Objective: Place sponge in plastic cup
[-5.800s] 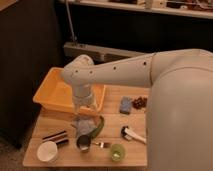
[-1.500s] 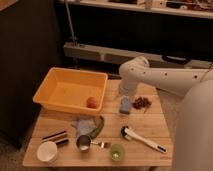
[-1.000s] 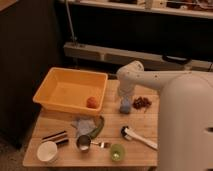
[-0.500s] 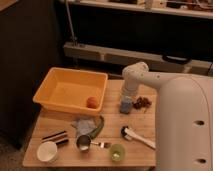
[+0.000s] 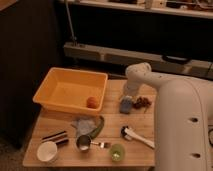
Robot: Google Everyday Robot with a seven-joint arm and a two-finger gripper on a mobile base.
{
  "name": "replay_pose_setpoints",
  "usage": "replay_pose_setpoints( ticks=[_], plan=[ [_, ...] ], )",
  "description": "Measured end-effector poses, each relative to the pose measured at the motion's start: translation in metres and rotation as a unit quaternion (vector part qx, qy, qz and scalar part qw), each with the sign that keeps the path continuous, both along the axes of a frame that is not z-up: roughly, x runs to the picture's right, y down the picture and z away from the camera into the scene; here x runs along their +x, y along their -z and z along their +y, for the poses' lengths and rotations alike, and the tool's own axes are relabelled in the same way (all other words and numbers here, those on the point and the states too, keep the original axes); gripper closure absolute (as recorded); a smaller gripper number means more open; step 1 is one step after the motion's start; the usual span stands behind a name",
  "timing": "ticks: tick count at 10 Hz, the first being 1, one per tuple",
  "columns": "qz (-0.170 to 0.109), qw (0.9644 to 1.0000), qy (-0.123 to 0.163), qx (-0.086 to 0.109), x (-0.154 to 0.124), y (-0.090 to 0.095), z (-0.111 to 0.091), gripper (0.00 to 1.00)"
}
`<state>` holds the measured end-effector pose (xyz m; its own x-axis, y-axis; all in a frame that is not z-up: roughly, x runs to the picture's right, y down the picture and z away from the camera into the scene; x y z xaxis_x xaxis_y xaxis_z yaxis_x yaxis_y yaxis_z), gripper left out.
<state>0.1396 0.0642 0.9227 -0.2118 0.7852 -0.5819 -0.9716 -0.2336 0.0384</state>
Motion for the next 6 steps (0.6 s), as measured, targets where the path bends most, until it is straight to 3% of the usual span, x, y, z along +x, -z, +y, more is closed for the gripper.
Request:
replay_pose_setpoints(
  ticks=[3,6],
  plan=[
    [0.001,0.9999,0.010,-0.014,-0.002,-0.005,0.010,0.37],
    [0.001,0.9994,0.018,-0.030,-0.004,-0.010,0.023,0.65]
  ],
)
